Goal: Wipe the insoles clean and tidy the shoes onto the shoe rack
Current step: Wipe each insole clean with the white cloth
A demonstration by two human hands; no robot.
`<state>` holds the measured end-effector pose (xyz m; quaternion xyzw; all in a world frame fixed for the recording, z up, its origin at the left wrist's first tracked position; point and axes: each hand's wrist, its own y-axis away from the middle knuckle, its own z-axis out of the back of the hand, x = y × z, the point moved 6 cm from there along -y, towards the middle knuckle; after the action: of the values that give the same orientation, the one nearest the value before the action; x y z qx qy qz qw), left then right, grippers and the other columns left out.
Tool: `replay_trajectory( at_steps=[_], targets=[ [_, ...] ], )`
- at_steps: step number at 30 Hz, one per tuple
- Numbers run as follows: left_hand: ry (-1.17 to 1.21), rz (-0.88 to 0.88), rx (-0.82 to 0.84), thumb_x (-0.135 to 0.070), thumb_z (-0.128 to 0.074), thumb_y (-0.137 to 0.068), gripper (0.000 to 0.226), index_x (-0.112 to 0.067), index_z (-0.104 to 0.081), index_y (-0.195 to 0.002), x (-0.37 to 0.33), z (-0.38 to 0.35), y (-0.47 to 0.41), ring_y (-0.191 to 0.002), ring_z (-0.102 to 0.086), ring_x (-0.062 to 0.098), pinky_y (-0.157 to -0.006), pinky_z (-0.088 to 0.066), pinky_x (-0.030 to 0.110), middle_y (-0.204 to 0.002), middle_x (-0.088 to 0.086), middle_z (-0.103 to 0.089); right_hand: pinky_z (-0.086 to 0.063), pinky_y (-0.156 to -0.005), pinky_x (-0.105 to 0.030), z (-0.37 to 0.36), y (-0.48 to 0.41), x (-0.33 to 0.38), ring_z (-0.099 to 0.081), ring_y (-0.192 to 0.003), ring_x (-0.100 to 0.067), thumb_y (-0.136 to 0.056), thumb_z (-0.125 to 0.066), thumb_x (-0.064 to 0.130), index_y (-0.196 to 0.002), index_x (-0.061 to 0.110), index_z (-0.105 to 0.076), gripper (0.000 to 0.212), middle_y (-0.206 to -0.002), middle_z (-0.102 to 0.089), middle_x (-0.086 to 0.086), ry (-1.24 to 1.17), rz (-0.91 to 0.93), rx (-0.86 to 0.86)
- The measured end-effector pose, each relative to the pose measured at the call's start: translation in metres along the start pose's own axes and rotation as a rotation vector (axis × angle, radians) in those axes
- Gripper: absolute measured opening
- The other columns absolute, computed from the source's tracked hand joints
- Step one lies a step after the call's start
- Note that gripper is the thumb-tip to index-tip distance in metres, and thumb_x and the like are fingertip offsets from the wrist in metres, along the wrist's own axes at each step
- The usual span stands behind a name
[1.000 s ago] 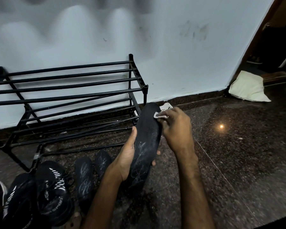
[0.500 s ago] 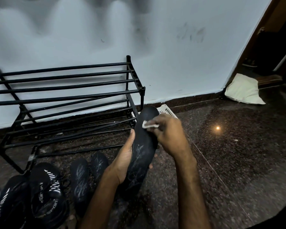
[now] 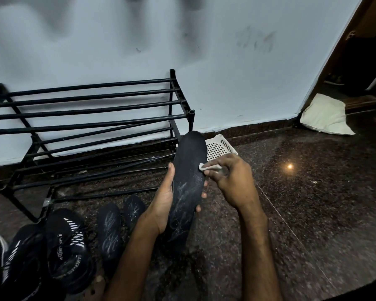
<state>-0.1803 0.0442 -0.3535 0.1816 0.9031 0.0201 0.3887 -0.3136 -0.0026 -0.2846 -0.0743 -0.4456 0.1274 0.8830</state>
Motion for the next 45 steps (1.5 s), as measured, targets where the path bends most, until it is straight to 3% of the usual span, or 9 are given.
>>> replay_trajectory(
  at_steps=[6, 13, 17, 21, 29, 32, 38, 42, 45],
  targets=[
    [-0.011, -0.005, -0.027, -0.068, -0.029, -0.094, 0.076, -0.008, -0.070, -0.117, -0.001, 0.009, 0.003, -0.076, -0.066, 0.028, -0.055, -0.056, 0.037, -0.100, 0.019, -0.064, -0.057, -0.082, -0.031, -0.016, 0.005, -0.007, -0.069, -0.084, -0.004, -0.080, -0.078, 0.011, -0.086, 0.021, -0.077, 0.012, -0.087, -0.075, 0.009, -0.217, -0.033, 0.105],
    [-0.048, -0.030, -0.075, -0.073, -0.025, -0.090, 0.086, -0.005, -0.057, -0.133, 0.007, 0.004, 0.003, -0.086, -0.065, 0.028, -0.071, -0.058, 0.044, -0.106, 0.019, -0.066, -0.061, -0.074, -0.035, -0.017, 0.002, -0.006, -0.070, -0.085, -0.007, -0.084, -0.076, 0.016, -0.088, 0.026, -0.073, 0.011, -0.092, -0.073, 0.013, -0.321, -0.146, -0.136],
    [0.011, -0.048, -0.124, -0.076, -0.024, -0.087, 0.089, -0.007, -0.057, -0.133, 0.005, 0.005, 0.001, -0.087, -0.069, 0.024, -0.070, -0.057, 0.036, -0.110, 0.015, -0.070, -0.050, -0.077, -0.008, -0.022, 0.004, 0.006, -0.058, -0.078, 0.002, -0.085, -0.075, 0.017, -0.097, 0.020, -0.072, 0.012, -0.108, -0.056, 0.006, -0.035, -0.051, -0.115],
    [0.036, -0.065, -0.136, -0.074, -0.013, -0.089, 0.087, -0.011, -0.065, -0.121, -0.002, -0.007, 0.002, -0.105, -0.069, 0.024, -0.079, -0.059, 0.034, -0.119, 0.016, -0.069, -0.056, -0.080, -0.035, -0.032, 0.010, 0.020, -0.064, -0.081, -0.012, -0.082, -0.077, 0.016, -0.093, 0.015, -0.075, 0.011, -0.098, -0.065, 0.002, 0.054, 0.083, 0.060],
    [0.065, -0.136, -0.192, -0.069, -0.017, -0.095, 0.081, -0.011, -0.069, -0.113, -0.006, -0.006, 0.003, -0.102, -0.070, 0.022, -0.076, -0.058, 0.031, -0.113, 0.014, -0.071, -0.050, -0.079, -0.018, -0.026, 0.012, 0.018, -0.060, -0.084, -0.009, -0.082, -0.075, 0.009, -0.094, 0.011, -0.074, 0.012, -0.094, -0.063, 0.003, 0.103, 0.062, -0.050],
    [0.100, -0.145, -0.186, -0.071, -0.017, -0.093, 0.086, -0.010, -0.076, -0.103, -0.011, -0.004, 0.006, -0.096, -0.071, 0.026, -0.076, -0.060, 0.035, -0.106, 0.017, -0.072, -0.050, -0.072, -0.015, -0.037, 0.016, 0.021, -0.064, -0.081, -0.004, -0.080, -0.078, 0.012, -0.086, 0.017, -0.077, 0.008, -0.089, -0.069, 0.008, -0.068, 0.048, 0.207],
    [0.102, -0.163, -0.206, -0.071, -0.020, -0.093, 0.083, -0.014, -0.079, -0.099, -0.012, -0.002, 0.006, -0.099, -0.071, 0.024, -0.079, -0.058, 0.034, -0.109, 0.014, -0.072, -0.053, -0.077, -0.024, -0.026, 0.010, 0.026, -0.061, -0.081, -0.007, -0.081, -0.076, 0.011, -0.090, 0.014, -0.075, 0.009, -0.091, -0.064, 0.005, 0.073, 0.097, 0.017],
    [0.175, -0.164, -0.190, -0.072, -0.024, -0.093, 0.083, -0.010, -0.077, -0.103, -0.014, 0.000, 0.005, -0.097, -0.071, 0.027, -0.082, -0.058, 0.037, -0.107, 0.016, -0.071, -0.048, -0.071, -0.016, -0.039, 0.015, 0.032, -0.061, -0.079, -0.003, -0.080, -0.079, 0.015, -0.088, 0.017, -0.077, 0.009, -0.088, -0.066, 0.008, -0.046, 0.104, 0.257],
    [0.173, -0.165, -0.188, -0.070, -0.024, -0.093, 0.081, -0.011, -0.077, -0.106, -0.012, -0.001, 0.005, -0.102, -0.070, 0.026, -0.082, -0.059, 0.036, -0.113, 0.015, -0.071, -0.055, -0.076, -0.028, -0.032, 0.011, 0.026, -0.064, -0.080, -0.008, -0.080, -0.079, 0.015, -0.086, 0.016, -0.076, 0.007, -0.089, -0.067, 0.006, 0.049, 0.094, 0.139]
  ],
)
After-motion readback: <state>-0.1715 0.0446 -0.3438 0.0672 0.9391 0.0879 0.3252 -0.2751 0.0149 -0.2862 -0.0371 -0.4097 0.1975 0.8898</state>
